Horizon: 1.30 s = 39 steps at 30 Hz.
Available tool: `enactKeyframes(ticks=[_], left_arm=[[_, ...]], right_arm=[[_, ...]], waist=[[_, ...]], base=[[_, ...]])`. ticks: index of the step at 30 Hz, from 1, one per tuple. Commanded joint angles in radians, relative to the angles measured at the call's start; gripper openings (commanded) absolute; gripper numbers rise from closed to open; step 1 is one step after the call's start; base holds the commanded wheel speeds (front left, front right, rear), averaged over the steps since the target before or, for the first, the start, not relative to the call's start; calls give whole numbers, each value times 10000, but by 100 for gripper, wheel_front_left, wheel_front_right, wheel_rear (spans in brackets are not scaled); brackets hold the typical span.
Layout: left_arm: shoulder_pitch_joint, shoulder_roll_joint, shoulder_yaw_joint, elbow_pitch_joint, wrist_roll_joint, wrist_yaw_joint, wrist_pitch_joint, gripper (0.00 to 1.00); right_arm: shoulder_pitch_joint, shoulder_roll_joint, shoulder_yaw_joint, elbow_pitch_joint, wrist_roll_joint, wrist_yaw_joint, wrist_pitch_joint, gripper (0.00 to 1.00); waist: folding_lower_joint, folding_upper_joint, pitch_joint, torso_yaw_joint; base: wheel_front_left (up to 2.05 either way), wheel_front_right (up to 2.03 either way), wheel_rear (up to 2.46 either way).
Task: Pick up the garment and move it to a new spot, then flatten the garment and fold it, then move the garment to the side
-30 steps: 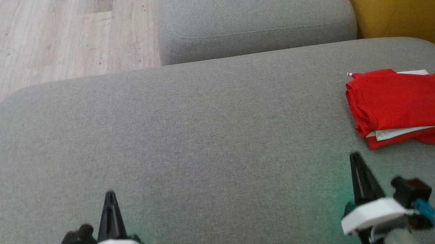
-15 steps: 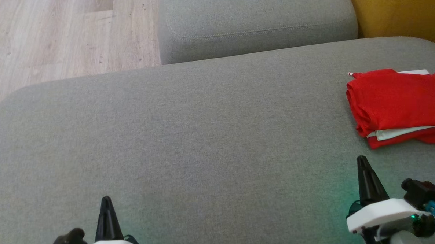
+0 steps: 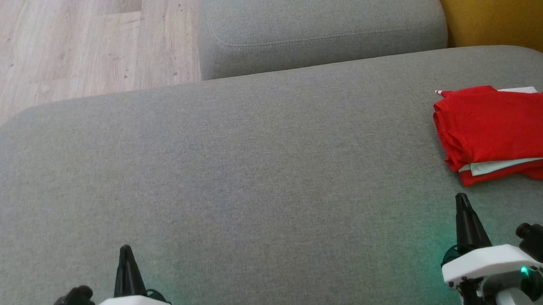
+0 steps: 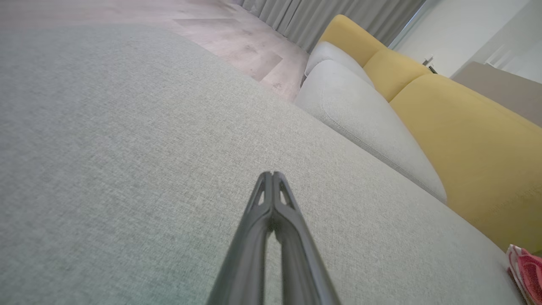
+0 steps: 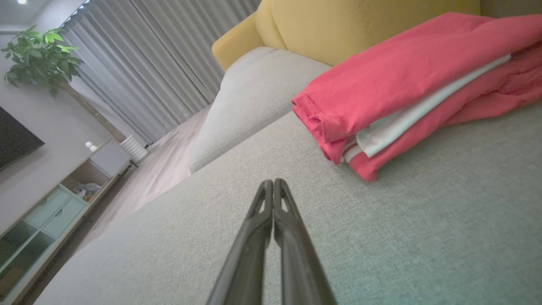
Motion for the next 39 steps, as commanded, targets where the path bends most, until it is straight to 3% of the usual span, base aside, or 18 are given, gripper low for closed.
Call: enactKeyframes(ticks=[1, 39], left_arm=[[-546, 20, 238, -389, -323, -100, 115, 0], [-871, 44, 979, -725, -4007, -684, 1231, 0]], right_arm=[[-549, -22, -38, -392, 403, -2, 106, 0], [-716, -35, -461, -819, 4594, -5, 1197, 0]], waist=[[0, -1, 4, 4], [0, -1, 81, 64]], base=[[0, 0, 0], [0, 0, 0]])
